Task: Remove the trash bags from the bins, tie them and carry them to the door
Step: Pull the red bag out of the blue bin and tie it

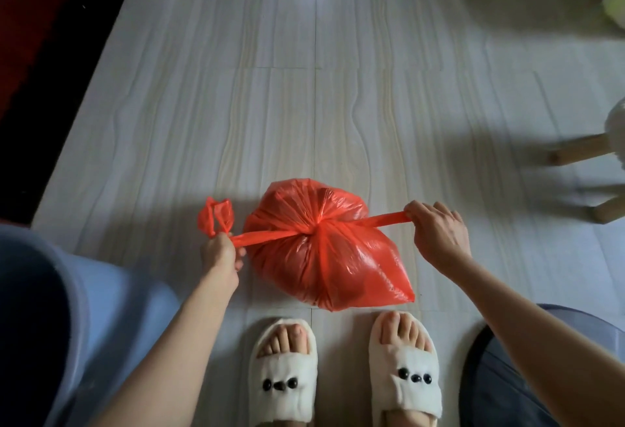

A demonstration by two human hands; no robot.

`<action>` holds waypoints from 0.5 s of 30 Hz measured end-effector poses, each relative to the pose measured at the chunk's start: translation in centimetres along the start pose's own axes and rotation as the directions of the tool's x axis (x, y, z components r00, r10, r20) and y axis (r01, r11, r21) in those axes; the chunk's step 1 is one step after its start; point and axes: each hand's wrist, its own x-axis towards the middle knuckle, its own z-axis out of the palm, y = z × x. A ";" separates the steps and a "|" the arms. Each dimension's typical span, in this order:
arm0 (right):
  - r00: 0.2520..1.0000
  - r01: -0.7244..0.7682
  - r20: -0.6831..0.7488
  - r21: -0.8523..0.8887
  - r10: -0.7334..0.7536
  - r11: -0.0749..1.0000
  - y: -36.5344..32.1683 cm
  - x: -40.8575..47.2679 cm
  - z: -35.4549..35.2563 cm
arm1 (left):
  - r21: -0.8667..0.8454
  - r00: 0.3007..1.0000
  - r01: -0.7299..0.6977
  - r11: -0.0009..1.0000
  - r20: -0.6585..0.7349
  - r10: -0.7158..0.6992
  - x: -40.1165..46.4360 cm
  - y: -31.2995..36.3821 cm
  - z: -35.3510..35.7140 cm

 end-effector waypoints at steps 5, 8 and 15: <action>0.968 -0.248 0.081 0.211 0.236 0.945 -0.4 -0.8 0.8 | 0.008 0.929 0.108 0.994 0.354 -0.104 -1.5 1.2 -0.3; 0.960 -0.195 -0.114 0.388 0.257 0.901 -2.0 -1.8 0.3 | -0.090 0.830 0.159 0.983 0.552 -0.083 -3.5 1.8 -1.1; 0.990 -0.113 -0.077 0.106 0.122 0.988 -4.2 -1.9 -0.6 | -0.294 0.654 0.036 0.955 0.730 0.200 -4.9 0.3 -1.1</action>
